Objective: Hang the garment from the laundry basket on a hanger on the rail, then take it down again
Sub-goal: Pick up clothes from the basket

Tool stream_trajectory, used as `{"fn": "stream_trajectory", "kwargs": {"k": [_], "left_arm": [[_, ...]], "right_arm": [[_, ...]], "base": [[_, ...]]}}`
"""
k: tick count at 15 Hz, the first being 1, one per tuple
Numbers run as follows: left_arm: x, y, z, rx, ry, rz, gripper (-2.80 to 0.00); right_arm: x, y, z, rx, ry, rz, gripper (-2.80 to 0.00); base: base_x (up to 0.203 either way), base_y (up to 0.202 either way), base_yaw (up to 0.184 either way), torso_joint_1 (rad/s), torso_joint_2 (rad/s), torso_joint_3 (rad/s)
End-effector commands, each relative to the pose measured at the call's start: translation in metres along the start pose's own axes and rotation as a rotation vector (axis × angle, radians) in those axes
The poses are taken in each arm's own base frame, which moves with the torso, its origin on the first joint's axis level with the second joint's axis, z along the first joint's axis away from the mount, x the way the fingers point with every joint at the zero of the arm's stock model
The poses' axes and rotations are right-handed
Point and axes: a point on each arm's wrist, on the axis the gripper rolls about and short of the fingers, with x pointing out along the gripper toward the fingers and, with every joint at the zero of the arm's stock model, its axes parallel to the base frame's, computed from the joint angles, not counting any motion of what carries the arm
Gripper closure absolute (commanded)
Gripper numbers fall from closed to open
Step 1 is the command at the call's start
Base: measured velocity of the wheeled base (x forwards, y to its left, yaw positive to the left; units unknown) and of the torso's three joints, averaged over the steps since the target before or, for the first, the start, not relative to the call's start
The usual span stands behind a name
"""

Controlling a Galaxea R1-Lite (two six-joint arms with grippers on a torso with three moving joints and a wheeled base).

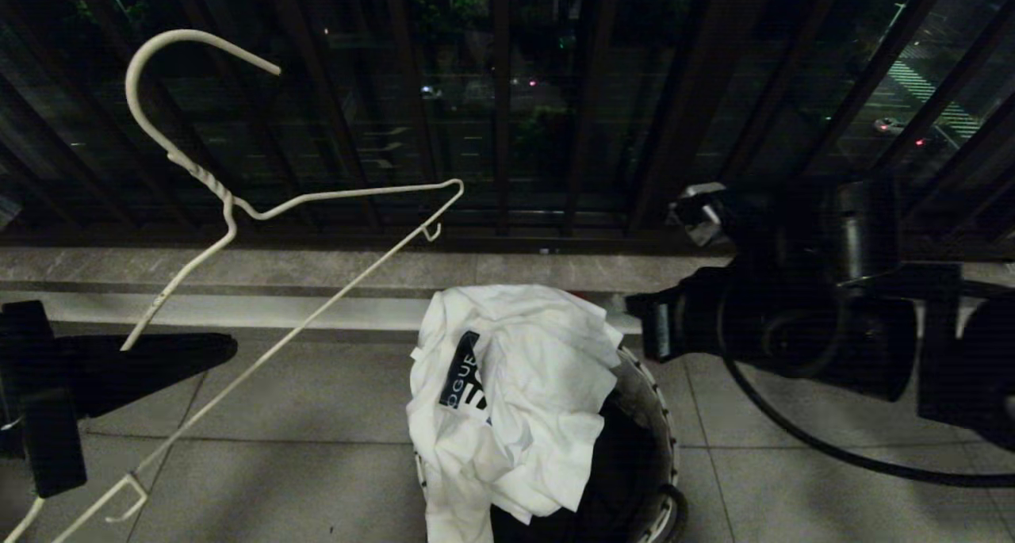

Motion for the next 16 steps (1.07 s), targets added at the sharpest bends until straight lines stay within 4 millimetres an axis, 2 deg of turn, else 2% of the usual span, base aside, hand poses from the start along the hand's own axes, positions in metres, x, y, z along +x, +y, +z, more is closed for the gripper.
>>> {"fn": "stream_trajectory", "kwargs": {"k": [1,5,6,7,14,16], "left_arm": [[-0.003,0.003,0.002,0.001,-0.011,0.033,0.0],[0.001,0.008,0.004,-0.009,0.001,0.052,0.0],[0.003,0.011,0.004,-0.015,0.006,0.064,0.0],[0.003,0.013,0.005,-0.017,0.007,0.077,0.0],[-0.001,0.014,0.006,-0.011,-0.004,0.097,0.0],[-0.002,0.014,0.006,-0.01,-0.008,0.1,0.0]], "right_arm": [[0.041,0.025,-0.019,-0.032,0.085,0.042,0.0],[0.051,0.068,-0.034,-0.03,0.136,0.121,0.0],[0.056,0.072,-0.04,-0.033,0.154,0.122,-0.18],[0.06,0.075,-0.044,-0.038,0.162,0.121,-2.8],[0.103,0.094,-0.061,-0.067,0.189,0.067,-2.8],[0.11,0.1,-0.066,-0.077,0.195,0.06,-2.8]], "base": [[0.0,0.0,0.0,0.0,0.0,0.0],[0.0,0.0,0.0,0.0,0.0,0.0],[0.0,0.0,0.0,0.0,0.0,0.0],[0.0,0.0,0.0,0.0,0.0,0.0],[0.0,0.0,0.0,0.0,0.0,0.0],[0.0,0.0,0.0,0.0,0.0,0.0]]}}
